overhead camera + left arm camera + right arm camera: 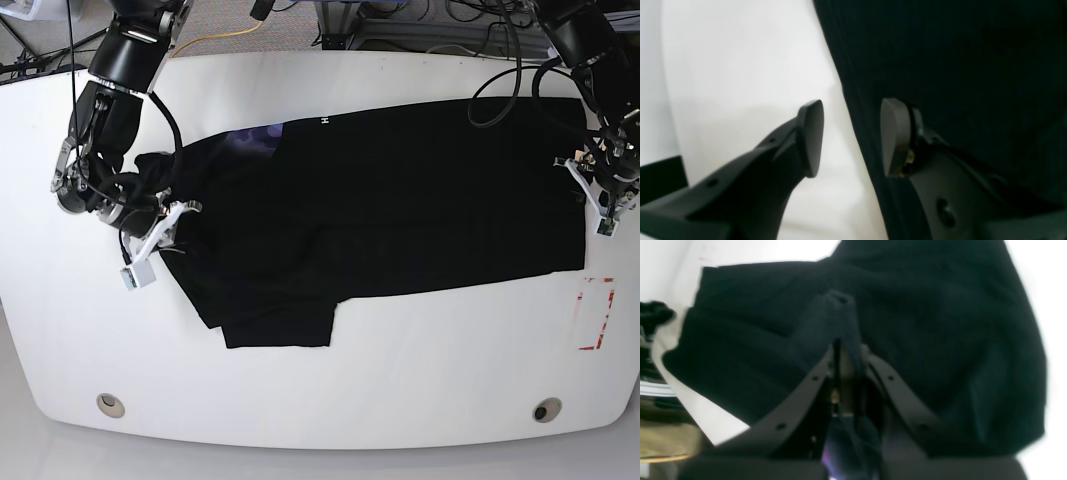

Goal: Fold the T-shirt properly

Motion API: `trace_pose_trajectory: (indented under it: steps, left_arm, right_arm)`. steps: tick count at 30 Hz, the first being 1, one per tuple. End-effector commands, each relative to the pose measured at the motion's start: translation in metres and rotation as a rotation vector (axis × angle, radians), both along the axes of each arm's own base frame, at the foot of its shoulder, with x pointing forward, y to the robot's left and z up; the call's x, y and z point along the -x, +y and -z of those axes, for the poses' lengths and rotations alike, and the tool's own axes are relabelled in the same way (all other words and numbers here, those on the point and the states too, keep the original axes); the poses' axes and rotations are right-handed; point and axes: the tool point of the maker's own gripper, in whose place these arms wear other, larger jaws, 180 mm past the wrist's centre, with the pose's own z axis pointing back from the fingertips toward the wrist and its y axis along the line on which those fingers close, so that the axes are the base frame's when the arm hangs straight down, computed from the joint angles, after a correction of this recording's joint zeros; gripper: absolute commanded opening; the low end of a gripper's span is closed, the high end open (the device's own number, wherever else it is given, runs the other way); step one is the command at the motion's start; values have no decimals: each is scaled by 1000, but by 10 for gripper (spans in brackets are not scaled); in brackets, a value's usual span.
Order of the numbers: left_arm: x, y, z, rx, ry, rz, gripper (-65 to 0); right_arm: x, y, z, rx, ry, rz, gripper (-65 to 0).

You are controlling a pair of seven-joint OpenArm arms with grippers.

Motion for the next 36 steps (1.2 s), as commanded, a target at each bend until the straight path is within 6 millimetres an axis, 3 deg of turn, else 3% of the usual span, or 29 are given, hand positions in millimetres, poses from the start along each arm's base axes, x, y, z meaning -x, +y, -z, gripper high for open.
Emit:
trace_pose_trajectory:
  steps: [1,9,15,23,25,30,32,36]
  left_arm:
    - [-10,6,-17,-23,-53,2,-388]
    - [-9,6,-16,-18,-54,0,-389]
    - [-7,6,-15,-17,-49,-1,-389]
    - [-2,6,-11,-17,-36,2,-389]
    - [-2,5,-10,-15,-35,3,-389]
    - [-7,-7,-17,-11,-68,14,-389]
    - [-5,-13,-21,-16,-80,22,-389]
    - [-6,-32,-25,1,-112,34,-388]
  right_arm:
    - [-15,-5,-14,-10,-47,1,-650]
    - [-36,24,-7,-28,-54,-80,-650]
    - [-56,31,-4,-29,-58,-106,-650]
    - [-83,26,-4,11,-68,-114,-650]
    - [-88,23,-6,30,-67,-118,-580]
    - [-88,6,-11,75,-79,-112,-263]
    - [-84,-5,-16,102,-96,-112,-170]
    - [-60,-33,-16,125,-109,-60,-151]
